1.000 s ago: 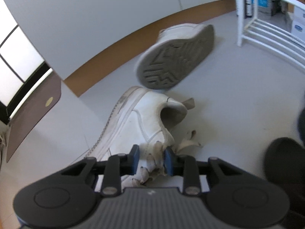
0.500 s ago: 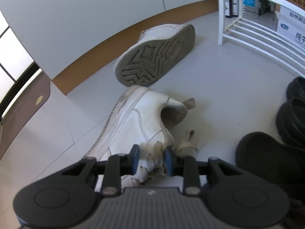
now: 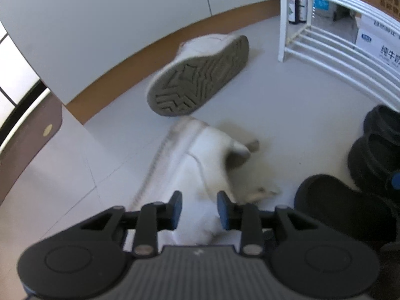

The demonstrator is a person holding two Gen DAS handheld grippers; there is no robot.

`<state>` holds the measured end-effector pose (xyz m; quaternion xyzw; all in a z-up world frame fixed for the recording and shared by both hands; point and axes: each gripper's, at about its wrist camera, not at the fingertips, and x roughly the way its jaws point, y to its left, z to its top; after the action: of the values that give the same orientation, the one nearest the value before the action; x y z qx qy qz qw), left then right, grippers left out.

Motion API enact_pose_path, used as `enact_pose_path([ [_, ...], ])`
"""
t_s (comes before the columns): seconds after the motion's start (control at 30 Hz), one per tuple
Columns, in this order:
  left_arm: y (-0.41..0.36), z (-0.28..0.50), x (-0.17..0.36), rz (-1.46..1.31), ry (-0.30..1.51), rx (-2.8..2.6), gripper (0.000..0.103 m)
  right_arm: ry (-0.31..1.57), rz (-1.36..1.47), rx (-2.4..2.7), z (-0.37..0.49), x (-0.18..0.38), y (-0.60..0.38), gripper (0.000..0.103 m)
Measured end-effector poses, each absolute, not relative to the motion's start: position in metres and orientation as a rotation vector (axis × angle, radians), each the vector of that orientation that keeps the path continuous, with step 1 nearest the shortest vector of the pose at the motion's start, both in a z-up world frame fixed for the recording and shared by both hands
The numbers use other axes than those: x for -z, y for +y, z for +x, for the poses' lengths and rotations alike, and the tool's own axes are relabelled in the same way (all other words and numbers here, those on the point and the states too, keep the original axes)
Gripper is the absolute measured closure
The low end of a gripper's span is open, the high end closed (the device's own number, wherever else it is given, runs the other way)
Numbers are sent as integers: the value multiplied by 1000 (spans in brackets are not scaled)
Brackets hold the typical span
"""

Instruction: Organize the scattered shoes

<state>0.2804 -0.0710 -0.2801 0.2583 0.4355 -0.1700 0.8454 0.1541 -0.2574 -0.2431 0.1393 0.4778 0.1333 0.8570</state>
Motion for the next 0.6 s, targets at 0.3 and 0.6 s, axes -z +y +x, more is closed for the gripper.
enact_pose_path([
  [0.3,-35,263,237,460,927,294,36,974,310,-291,159,237,-243,18],
  [0.6,14,221,209,214,914,266,26,952,329,-321,163,228,-226,18],
])
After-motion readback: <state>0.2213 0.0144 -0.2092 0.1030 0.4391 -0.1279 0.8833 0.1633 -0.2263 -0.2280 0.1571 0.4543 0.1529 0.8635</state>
